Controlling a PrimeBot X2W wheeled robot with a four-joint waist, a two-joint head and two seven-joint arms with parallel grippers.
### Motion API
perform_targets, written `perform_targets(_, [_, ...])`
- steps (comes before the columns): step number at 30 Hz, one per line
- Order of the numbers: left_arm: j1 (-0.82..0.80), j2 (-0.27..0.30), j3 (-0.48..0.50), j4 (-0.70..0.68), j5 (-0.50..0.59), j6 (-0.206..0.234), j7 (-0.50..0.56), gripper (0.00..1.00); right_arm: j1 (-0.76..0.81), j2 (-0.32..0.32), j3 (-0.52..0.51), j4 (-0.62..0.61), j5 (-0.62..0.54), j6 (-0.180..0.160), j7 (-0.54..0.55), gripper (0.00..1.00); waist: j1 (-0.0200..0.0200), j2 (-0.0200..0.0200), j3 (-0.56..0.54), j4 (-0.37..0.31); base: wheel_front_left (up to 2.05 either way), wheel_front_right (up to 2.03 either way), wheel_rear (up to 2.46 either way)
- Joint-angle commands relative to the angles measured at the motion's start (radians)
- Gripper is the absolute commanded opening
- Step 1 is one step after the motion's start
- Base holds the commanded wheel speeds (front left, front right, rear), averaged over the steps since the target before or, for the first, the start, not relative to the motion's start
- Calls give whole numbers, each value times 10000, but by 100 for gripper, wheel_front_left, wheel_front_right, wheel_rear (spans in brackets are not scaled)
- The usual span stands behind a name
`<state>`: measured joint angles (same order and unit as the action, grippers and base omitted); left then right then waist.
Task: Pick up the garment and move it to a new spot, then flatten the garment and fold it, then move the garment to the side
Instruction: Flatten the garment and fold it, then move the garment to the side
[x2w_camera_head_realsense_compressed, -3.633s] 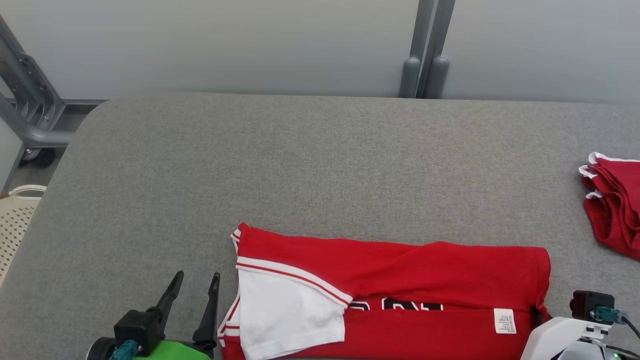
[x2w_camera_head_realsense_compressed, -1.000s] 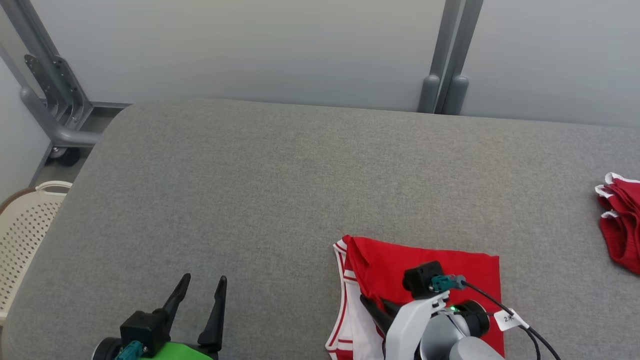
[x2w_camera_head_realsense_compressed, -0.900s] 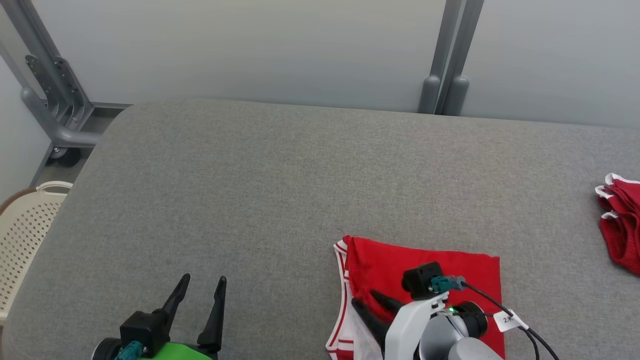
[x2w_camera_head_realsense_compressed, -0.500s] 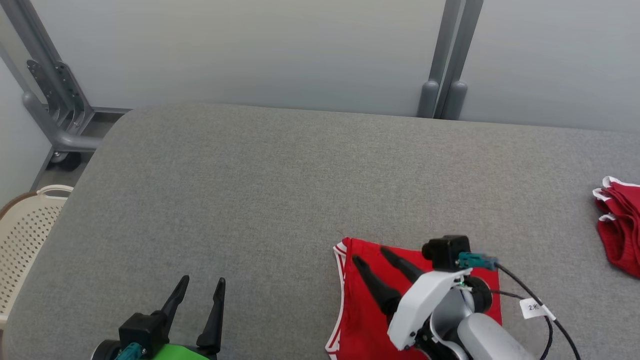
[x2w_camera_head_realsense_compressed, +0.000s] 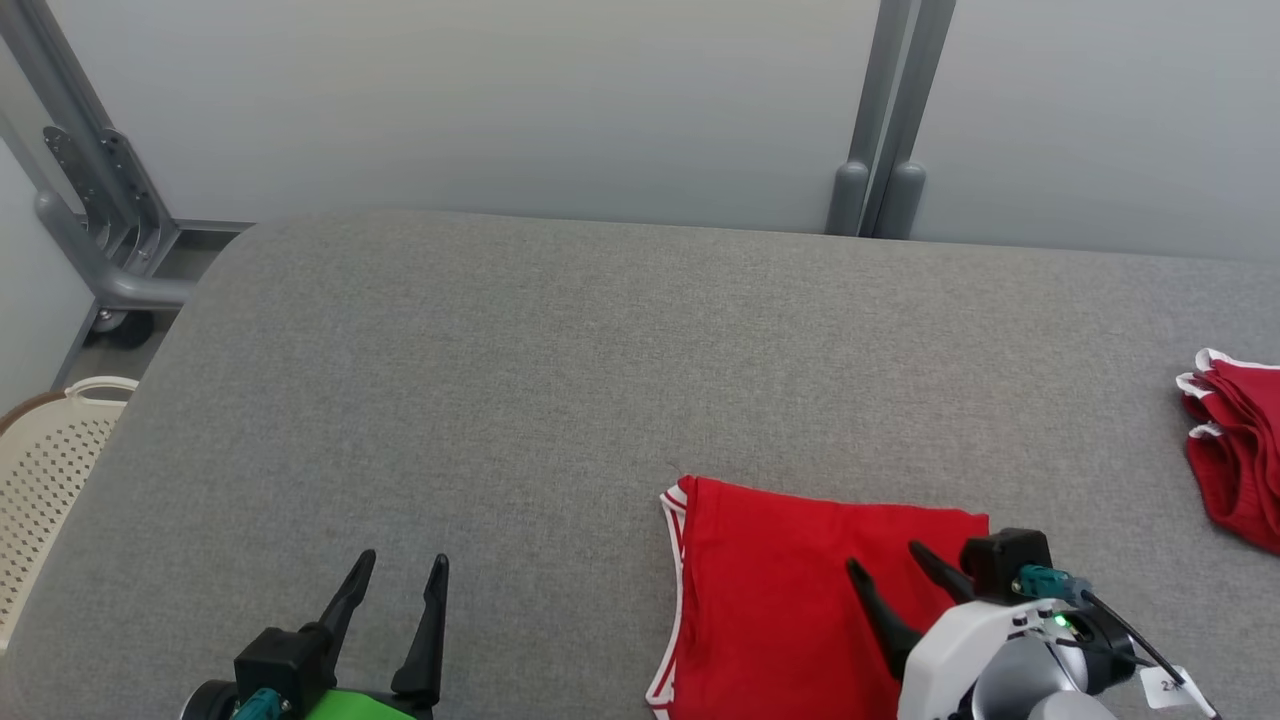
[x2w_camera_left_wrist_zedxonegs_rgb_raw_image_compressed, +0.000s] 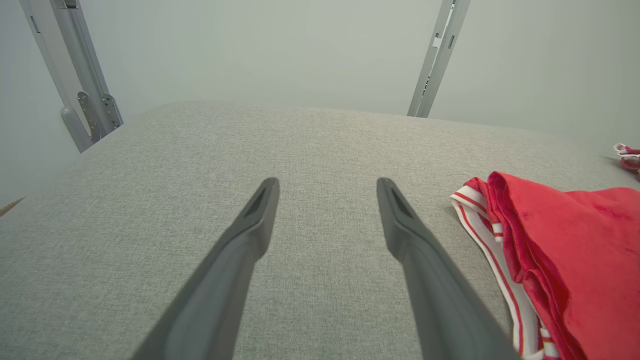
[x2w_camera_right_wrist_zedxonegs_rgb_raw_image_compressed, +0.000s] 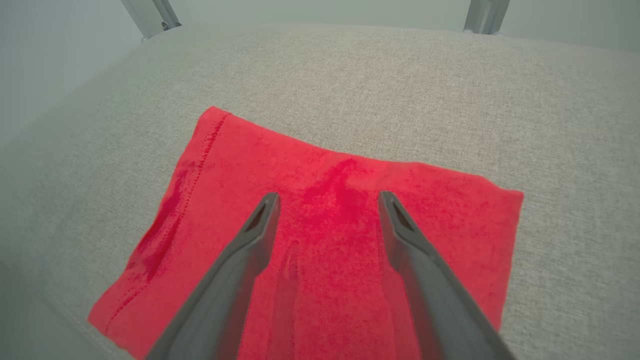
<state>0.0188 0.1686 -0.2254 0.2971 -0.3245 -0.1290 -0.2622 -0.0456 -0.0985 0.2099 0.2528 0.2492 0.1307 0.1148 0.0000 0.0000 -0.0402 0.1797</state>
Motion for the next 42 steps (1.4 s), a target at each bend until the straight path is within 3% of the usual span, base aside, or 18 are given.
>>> perform_targets(1, [48, -13, 25, -17, 36, -25, -30, 100, 101, -38, -57, -51, -64, -3, 45, 100, 0, 0, 10, -8, 0, 0, 0])
perform_targets(11, [-66, 3, 40, -9, -40, -25, -30, 100, 1215, 377, -1923, -897, -746, -3, 998, 100, 0, 0, 126, -87, 0, 0, 0])
perform_targets(18, [-163, -29, 73, -113, 14, -26, -30, 100, 1381, 464, -2622, -1175, -977, -3, 1659, 100, 0, 0, 335, -171, 0, 0, 0])
perform_targets(35, [-616, -20, 338, -487, 335, -26, -30, 100, 858, 473, -2340, 372, -204, -3, 1585, 100, 0, 0, 742, 115, 0, 0, 0])
perform_targets(36, [-624, -13, 358, -492, 329, -24, -30, 100, 819, 474, -2306, 470, -187, -3, 1599, 61, 0, 0, 737, 124, 0, 0, 0])
perform_targets(38, [-604, -1, 402, -501, 318, -26, -30, 100, 773, 478, -2259, 621, -155, -3, 1573, 17, 0, 0, 704, 126, 0, 0, 0])
perform_targets(39, [-577, -3, 424, -502, 319, -26, -29, 100, 743, 476, -2233, 669, -167, -3, 1561, 0, 0, 0, 683, 121, 0, 0, 0])
perform_targets(42, [-458, -19, 477, -499, 347, -26, -30, 100, 653, 474, -2214, 774, -215, -3, 1468, 0, 0, 0, 597, 88, 0, 0, 0])
